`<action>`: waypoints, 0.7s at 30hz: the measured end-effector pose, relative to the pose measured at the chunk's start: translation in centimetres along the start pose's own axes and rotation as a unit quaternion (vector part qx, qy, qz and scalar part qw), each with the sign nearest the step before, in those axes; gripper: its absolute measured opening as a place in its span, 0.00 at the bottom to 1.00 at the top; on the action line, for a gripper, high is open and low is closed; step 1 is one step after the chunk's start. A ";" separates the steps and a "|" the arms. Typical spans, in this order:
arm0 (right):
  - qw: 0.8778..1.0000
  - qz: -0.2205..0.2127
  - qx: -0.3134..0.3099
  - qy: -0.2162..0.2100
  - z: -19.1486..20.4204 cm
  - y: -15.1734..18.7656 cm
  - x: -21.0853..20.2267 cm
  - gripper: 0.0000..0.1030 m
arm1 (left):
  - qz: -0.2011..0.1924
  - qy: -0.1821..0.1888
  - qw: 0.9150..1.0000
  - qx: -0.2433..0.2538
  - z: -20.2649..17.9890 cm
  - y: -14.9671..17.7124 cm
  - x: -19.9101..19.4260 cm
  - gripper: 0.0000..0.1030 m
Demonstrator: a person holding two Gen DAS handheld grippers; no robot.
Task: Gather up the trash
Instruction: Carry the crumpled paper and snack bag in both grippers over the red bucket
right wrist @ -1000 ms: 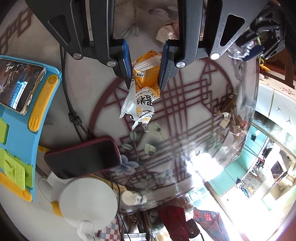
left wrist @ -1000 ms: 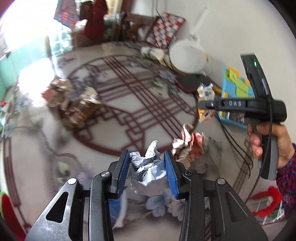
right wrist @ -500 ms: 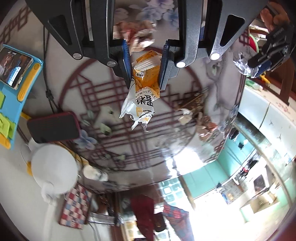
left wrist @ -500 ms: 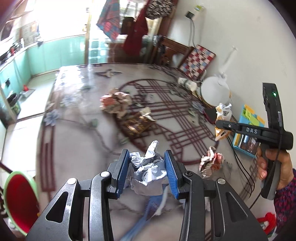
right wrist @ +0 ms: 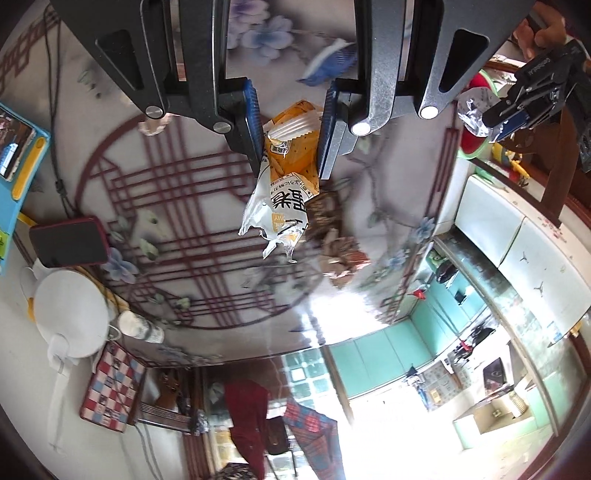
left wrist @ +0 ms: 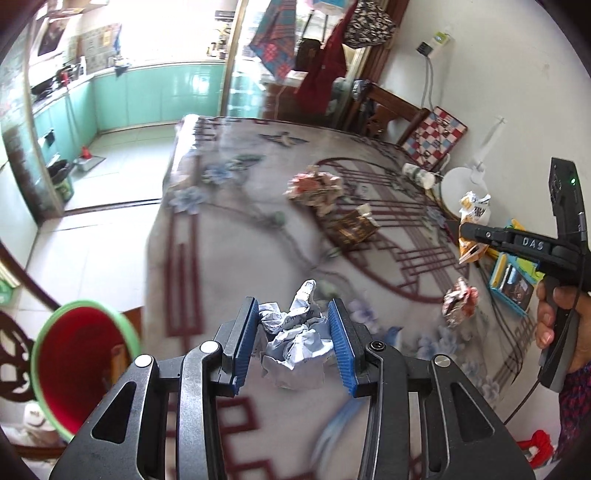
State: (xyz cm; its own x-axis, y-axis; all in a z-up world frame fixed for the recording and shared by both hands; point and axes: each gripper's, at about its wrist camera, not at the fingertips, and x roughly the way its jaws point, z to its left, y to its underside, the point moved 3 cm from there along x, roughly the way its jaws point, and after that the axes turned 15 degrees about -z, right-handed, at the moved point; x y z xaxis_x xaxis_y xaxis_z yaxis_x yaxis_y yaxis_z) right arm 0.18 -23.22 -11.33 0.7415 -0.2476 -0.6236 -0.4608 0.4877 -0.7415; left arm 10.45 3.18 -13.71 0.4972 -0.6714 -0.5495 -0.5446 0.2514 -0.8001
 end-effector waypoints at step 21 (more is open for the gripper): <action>0.991 0.023 -0.071 -0.113 20.4 2.5 3.8 0.24 | 0.013 -0.108 0.991 -0.074 15.9 2.7 -3.5 0.37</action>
State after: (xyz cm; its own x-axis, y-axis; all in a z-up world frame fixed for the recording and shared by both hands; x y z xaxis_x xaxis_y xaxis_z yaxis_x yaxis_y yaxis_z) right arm 11.77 -5.89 -10.52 0.8016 -0.0259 -0.5973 -0.5480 0.3677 -0.7514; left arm 17.98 17.26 -17.80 0.6055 -0.4970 -0.6216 -0.6449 0.1514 -0.7492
